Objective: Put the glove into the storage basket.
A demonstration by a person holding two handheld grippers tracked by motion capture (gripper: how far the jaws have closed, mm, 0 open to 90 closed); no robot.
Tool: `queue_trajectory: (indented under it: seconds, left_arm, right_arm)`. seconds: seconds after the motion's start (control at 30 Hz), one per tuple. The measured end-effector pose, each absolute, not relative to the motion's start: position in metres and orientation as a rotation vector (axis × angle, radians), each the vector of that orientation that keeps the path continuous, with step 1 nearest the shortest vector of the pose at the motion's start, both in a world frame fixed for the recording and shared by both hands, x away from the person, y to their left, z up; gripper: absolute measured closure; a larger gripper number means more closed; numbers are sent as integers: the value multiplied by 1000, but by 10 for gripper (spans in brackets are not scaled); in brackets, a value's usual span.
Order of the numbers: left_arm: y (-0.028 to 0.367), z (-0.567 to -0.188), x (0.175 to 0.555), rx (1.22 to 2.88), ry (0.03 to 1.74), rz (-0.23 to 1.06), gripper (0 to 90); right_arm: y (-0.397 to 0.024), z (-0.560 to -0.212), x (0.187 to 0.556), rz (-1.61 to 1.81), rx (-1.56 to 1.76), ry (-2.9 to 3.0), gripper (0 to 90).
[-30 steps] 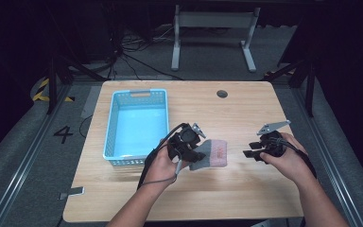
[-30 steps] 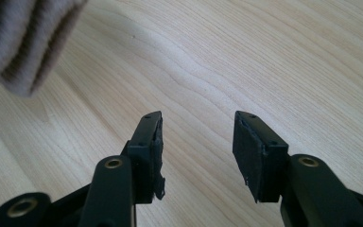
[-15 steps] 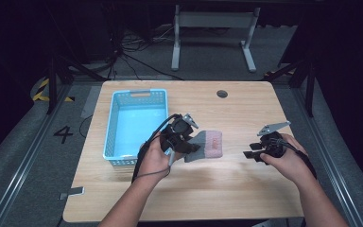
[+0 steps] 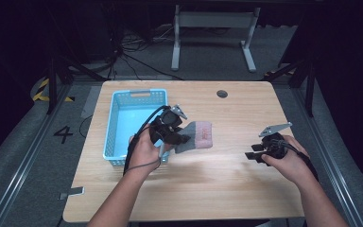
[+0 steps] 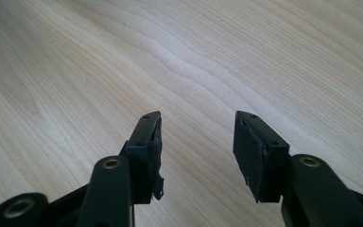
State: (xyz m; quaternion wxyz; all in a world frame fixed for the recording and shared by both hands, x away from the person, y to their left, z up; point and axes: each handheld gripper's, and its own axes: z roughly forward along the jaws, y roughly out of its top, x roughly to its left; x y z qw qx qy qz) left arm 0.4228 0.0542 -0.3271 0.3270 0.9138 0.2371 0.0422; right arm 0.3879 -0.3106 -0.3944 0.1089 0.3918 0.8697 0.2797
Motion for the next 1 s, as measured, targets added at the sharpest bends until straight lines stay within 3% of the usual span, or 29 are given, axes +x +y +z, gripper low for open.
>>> queue_trajectory:
  seconds: [0.43,1.0]
  left_arm:
    - [99,-319,437,2262,699,201,653]
    - [149,-330,463,2148,800,209,653]
  right_arm:
    - [-313,-398,384,805,1171,2557,531]
    - [-312,-402,383,796,1181,2563,527]
